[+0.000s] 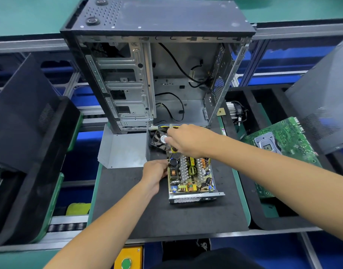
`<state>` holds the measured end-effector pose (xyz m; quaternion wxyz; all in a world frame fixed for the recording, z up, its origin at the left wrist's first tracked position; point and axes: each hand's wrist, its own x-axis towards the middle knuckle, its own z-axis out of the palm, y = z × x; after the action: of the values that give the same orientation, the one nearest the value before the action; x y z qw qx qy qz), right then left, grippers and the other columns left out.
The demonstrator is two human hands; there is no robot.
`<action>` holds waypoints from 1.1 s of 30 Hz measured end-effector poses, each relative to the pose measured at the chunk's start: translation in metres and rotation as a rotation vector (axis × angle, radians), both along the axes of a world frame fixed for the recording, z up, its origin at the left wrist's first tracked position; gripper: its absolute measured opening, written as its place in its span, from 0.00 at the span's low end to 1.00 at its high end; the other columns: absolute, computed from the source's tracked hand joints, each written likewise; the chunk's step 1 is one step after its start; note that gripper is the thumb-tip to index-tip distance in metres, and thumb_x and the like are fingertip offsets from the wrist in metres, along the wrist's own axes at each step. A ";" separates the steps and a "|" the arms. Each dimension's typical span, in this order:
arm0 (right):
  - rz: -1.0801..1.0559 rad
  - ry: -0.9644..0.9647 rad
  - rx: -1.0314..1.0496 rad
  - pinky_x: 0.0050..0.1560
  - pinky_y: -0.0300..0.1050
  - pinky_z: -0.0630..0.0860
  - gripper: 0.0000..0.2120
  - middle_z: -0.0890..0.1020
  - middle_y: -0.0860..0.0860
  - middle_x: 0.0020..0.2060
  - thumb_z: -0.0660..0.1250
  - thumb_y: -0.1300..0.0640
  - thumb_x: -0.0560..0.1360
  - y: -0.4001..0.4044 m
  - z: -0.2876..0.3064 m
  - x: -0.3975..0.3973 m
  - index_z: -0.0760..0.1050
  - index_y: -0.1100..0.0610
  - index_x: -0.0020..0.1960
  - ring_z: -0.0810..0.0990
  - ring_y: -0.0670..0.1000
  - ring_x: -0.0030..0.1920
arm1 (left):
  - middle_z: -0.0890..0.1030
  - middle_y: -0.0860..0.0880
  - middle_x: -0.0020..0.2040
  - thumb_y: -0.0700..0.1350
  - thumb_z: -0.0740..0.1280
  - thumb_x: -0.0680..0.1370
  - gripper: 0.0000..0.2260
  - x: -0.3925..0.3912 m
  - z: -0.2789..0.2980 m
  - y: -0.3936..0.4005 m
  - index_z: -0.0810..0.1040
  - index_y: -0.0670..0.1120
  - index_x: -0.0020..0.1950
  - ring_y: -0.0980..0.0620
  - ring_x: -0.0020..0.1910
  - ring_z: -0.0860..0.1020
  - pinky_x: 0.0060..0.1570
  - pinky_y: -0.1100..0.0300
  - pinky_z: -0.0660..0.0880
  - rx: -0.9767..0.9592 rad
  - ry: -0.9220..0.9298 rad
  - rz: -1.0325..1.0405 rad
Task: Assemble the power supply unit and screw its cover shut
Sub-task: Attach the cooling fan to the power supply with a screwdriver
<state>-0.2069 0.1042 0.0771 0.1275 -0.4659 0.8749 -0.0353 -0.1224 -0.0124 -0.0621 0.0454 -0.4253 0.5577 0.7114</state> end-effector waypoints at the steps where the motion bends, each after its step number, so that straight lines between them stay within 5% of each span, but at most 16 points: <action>1: 0.006 0.046 0.010 0.28 0.44 0.57 0.11 0.68 0.51 0.34 0.54 0.51 0.83 -0.002 -0.001 0.000 0.68 0.58 0.50 0.66 0.52 0.33 | 0.85 0.46 0.41 0.32 0.62 0.76 0.10 0.000 0.000 0.000 0.83 0.39 0.46 0.54 0.37 0.80 0.31 0.66 0.75 -0.003 -0.003 0.000; 4: 0.032 -0.040 -0.021 0.33 0.47 0.67 0.02 0.75 0.53 0.42 0.61 0.62 0.77 -0.002 0.002 -0.001 0.69 0.58 0.50 0.72 0.53 0.38 | 0.84 0.49 0.35 0.31 0.61 0.76 0.11 0.000 0.001 0.001 0.82 0.41 0.42 0.56 0.32 0.79 0.29 0.67 0.75 -0.009 0.002 0.008; 7: 0.086 -0.168 -0.055 0.39 0.44 0.67 0.10 0.73 0.49 0.45 0.64 0.69 0.69 0.001 0.008 -0.002 0.73 0.56 0.45 0.71 0.51 0.43 | 0.84 0.47 0.35 0.30 0.62 0.76 0.11 0.000 0.002 0.001 0.83 0.39 0.44 0.54 0.32 0.78 0.31 0.65 0.76 -0.013 0.010 -0.005; 10: 0.037 -0.188 -0.043 0.41 0.48 0.70 0.07 0.73 0.51 0.46 0.65 0.63 0.72 0.003 0.006 -0.001 0.73 0.57 0.50 0.72 0.53 0.45 | 0.83 0.44 0.39 0.31 0.61 0.77 0.09 -0.001 0.001 0.000 0.82 0.37 0.47 0.51 0.36 0.78 0.35 0.62 0.76 -0.044 0.000 -0.035; 13: -0.106 -0.127 -0.029 0.31 0.47 0.62 0.11 0.71 0.51 0.35 0.59 0.50 0.80 0.001 0.000 -0.001 0.69 0.58 0.47 0.71 0.55 0.38 | 0.81 0.45 0.38 0.32 0.62 0.78 0.09 0.001 0.000 0.000 0.81 0.39 0.44 0.52 0.37 0.76 0.36 0.62 0.75 -0.083 0.002 -0.059; 17: -0.138 -0.222 -0.047 0.35 0.47 0.71 0.02 0.77 0.51 0.40 0.63 0.62 0.76 0.001 0.002 -0.004 0.72 0.57 0.46 0.76 0.53 0.42 | 0.81 0.47 0.35 0.33 0.63 0.78 0.10 0.001 -0.001 0.001 0.80 0.41 0.40 0.54 0.33 0.75 0.32 0.64 0.74 -0.128 0.017 -0.066; 19: -0.108 -0.280 -0.049 0.42 0.46 0.75 0.10 0.78 0.50 0.45 0.65 0.69 0.71 0.003 0.005 -0.005 0.74 0.54 0.45 0.76 0.51 0.45 | 0.80 0.47 0.35 0.34 0.63 0.78 0.10 0.001 -0.001 0.001 0.80 0.41 0.40 0.54 0.33 0.75 0.31 0.65 0.74 -0.141 0.016 -0.072; 22: -0.124 -0.281 -0.065 0.38 0.45 0.71 0.03 0.76 0.49 0.41 0.66 0.61 0.73 0.004 0.004 -0.004 0.74 0.56 0.46 0.75 0.50 0.41 | 0.79 0.47 0.35 0.34 0.63 0.78 0.09 0.001 -0.002 0.000 0.79 0.41 0.39 0.53 0.33 0.74 0.32 0.63 0.73 -0.168 0.010 -0.084; 24: -0.169 -0.192 -0.035 0.31 0.46 0.65 0.09 0.74 0.50 0.35 0.61 0.52 0.79 0.003 -0.001 -0.004 0.70 0.57 0.42 0.72 0.51 0.35 | 0.79 0.46 0.36 0.34 0.63 0.78 0.09 0.001 -0.003 0.000 0.79 0.40 0.41 0.52 0.34 0.73 0.34 0.61 0.72 -0.183 -0.004 -0.097; 27: -0.193 -0.191 -0.062 0.30 0.46 0.66 0.11 0.78 0.54 0.36 0.59 0.57 0.80 0.003 -0.006 -0.003 0.72 0.60 0.42 0.74 0.53 0.34 | 0.77 0.46 0.35 0.33 0.62 0.78 0.10 0.001 -0.004 0.000 0.78 0.41 0.39 0.52 0.33 0.71 0.34 0.61 0.72 -0.199 -0.006 -0.127; 29: -0.180 -0.253 -0.063 0.35 0.45 0.68 0.04 0.80 0.53 0.42 0.63 0.60 0.77 0.003 -0.005 -0.002 0.76 0.60 0.48 0.75 0.50 0.38 | 0.76 0.47 0.36 0.33 0.62 0.78 0.11 0.000 -0.003 -0.001 0.78 0.42 0.39 0.53 0.34 0.72 0.35 0.62 0.72 -0.202 0.005 -0.146; 33: -0.188 -0.294 -0.072 0.44 0.48 0.76 0.07 0.80 0.53 0.49 0.65 0.64 0.74 0.003 -0.006 -0.002 0.78 0.58 0.51 0.76 0.52 0.47 | 0.78 0.47 0.37 0.32 0.63 0.78 0.08 0.000 -0.003 -0.003 0.79 0.40 0.44 0.54 0.37 0.75 0.35 0.64 0.74 -0.210 0.018 -0.148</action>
<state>-0.2089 0.1071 0.0707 0.2335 -0.3763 0.8847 -0.1459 -0.1228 -0.0150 -0.0656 0.0479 -0.3790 0.6594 0.6475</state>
